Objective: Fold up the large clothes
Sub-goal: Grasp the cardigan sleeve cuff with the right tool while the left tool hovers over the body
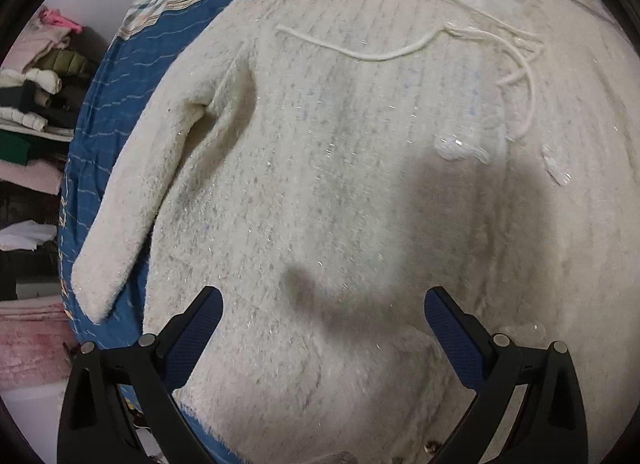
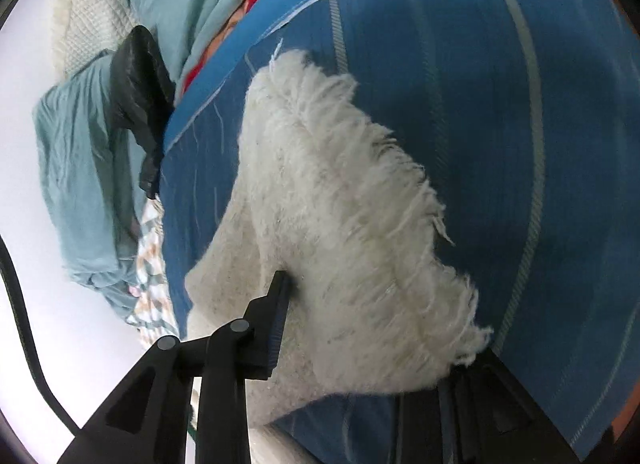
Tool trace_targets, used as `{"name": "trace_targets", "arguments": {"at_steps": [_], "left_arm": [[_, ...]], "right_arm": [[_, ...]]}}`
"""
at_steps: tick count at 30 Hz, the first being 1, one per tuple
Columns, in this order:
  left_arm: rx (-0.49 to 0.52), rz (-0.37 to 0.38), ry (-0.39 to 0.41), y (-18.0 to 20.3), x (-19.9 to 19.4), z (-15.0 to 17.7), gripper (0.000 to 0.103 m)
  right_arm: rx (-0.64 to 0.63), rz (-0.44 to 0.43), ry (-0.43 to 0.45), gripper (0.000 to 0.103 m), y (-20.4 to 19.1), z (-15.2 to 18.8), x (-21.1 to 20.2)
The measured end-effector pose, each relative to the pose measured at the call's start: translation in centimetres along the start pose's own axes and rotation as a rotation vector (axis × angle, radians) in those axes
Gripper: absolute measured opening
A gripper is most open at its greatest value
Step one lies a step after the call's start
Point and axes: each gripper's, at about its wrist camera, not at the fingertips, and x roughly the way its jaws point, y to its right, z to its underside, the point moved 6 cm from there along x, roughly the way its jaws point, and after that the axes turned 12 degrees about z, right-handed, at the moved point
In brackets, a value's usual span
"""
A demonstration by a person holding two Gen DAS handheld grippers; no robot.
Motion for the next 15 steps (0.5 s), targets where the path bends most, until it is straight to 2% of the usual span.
{"name": "trace_targets", "arguments": {"at_steps": [1,2,3,5,9,13,15], "left_arm": [[-0.008,0.003,0.003,-0.3,0.1,-0.2,0.103],[-0.022,0.009,0.004,-0.6,0.2,-0.3,0.103],[-0.037,0.017,0.005,-1.1,0.2,-0.4,0.103],[-0.063,0.023,0.014,-2.1,-0.1,-0.6,0.103],[-0.099,0.033,0.046,-4.5,-1.2,-1.1,0.103],[-0.156,0.038,0.057,-7.9,-1.9,-1.1,0.103],[-0.201,0.034,0.064,-10.2,-2.4,-0.9,0.103]], "right_arm": [[-0.007,-0.001,0.006,0.032,-0.6,-0.1,0.2],[-0.021,0.011,0.014,0.015,-0.9,-0.3,0.0],[-0.041,0.019,0.028,0.01,-1.7,-0.5,-0.2],[-0.07,0.035,0.075,0.009,-3.1,-1.1,-2.1],[-0.179,-0.005,0.179,0.008,-9.3,-1.4,-7.4],[-0.389,-0.042,0.223,0.008,-17.6,3.0,-11.3],[-0.51,-0.063,0.231,0.008,-22.7,7.0,-12.1]]}}
